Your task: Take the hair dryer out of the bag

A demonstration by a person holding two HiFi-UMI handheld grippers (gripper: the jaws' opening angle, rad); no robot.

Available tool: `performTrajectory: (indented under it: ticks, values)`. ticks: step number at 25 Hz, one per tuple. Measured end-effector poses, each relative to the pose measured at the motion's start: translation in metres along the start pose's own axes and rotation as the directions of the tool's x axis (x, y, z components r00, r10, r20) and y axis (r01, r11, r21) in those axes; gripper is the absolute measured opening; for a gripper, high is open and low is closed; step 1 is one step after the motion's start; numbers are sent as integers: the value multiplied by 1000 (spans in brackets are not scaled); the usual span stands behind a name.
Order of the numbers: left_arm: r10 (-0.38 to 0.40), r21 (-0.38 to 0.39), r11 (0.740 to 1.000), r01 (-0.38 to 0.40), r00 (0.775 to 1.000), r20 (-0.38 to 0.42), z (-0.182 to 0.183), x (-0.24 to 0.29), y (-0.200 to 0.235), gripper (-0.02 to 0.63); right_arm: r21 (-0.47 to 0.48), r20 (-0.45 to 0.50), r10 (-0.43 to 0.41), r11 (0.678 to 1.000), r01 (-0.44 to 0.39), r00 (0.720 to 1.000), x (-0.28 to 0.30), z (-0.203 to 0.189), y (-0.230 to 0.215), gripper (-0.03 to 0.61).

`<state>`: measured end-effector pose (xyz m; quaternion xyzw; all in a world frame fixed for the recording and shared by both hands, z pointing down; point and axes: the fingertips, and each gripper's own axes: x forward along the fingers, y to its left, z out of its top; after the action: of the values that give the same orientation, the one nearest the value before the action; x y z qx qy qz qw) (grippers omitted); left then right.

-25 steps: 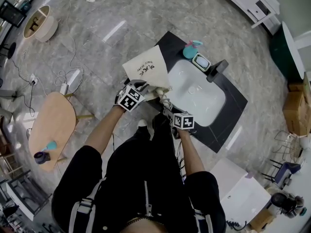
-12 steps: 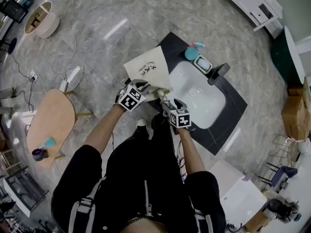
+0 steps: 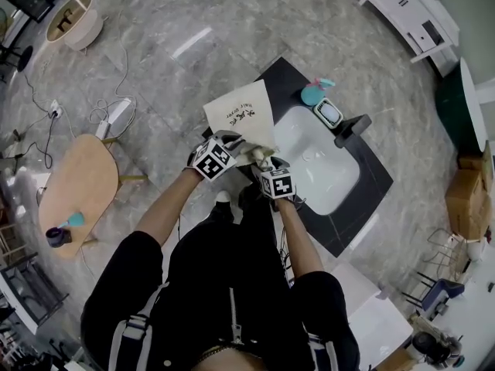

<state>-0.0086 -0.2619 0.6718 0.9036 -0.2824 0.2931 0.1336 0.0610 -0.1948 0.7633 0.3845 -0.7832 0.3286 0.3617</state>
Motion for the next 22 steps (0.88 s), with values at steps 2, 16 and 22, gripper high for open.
performTrajectory:
  ticks: [2,16,22]
  values:
    - [-5,-8,1000,5,1000,-1,-1,0,1,58,-7,-21,4,1000,-4,1000,8,0,0,310]
    - [-31,-51,998,31,1000,-2,-6,5,1,58,-33,-162,-11,999,6,987,32,6,-3,310]
    - [-24,-53,998,23,1000,0,-7,4,4,58,-32,-212,-15,999,9,977,46,2,-1,306]
